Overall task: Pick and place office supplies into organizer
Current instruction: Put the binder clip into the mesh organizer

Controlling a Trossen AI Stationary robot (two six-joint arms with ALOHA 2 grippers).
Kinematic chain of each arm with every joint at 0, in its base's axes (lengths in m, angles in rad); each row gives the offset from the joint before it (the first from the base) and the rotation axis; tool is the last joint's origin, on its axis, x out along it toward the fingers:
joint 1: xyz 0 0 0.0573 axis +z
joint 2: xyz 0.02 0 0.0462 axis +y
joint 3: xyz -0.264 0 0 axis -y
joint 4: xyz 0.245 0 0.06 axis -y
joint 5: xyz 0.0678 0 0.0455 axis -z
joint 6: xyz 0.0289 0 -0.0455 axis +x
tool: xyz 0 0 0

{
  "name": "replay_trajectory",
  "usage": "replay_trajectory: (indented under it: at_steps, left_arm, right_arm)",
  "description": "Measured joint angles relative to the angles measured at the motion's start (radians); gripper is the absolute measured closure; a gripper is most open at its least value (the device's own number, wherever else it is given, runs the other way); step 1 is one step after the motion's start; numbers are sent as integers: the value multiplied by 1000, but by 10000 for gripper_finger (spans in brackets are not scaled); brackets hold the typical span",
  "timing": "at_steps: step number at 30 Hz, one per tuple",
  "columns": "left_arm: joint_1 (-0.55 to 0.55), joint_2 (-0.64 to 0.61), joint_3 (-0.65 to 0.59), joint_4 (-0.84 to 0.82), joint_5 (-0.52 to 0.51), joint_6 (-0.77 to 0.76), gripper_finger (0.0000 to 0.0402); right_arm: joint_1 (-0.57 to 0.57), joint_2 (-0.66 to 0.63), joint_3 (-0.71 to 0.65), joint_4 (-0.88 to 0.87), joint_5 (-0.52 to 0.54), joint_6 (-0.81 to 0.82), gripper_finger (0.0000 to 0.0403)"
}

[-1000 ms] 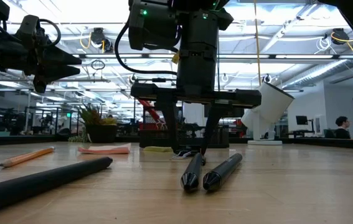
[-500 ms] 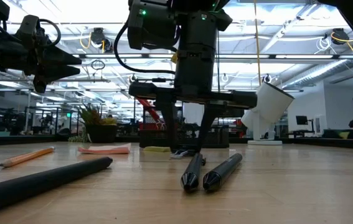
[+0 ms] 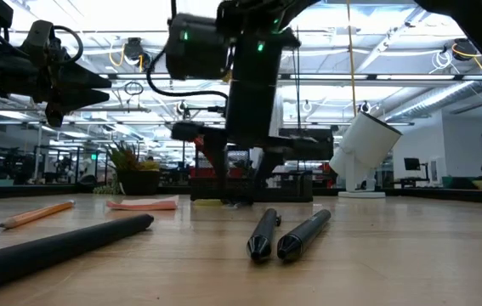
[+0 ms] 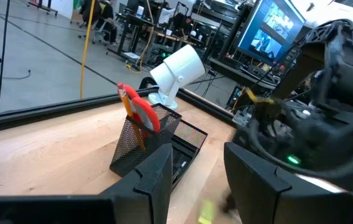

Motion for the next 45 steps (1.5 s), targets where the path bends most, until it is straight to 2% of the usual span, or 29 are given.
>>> replay_trajectory:
  at_steps: [2,6,9,17,21,36,45]
  left_arm:
    - [0,0,0,0,0,0,254]
    - [0,0,0,0,0,0,254]
    - [0,0,0,0,0,0,254]
    - [0,0,0,0,0,0,254]
    - [0,0,0,0,0,0,254]
    - [0,0,0,0,0,0,254]
    - [0,0,0,0,0,0,254]
  right_arm:
    - [-10,0,26,-27,46,-31,254]
    - [-18,-4,79,-62,54,-61,254]
    - [-19,-4,87,-67,59,-81,254]
    - [-40,-4,94,-42,156,-166,254]
    - [-51,-5,94,-19,223,-241,254]
    - [-60,-59,89,-9,486,-344,253]
    - [-93,-60,-14,134,488,-463,253]
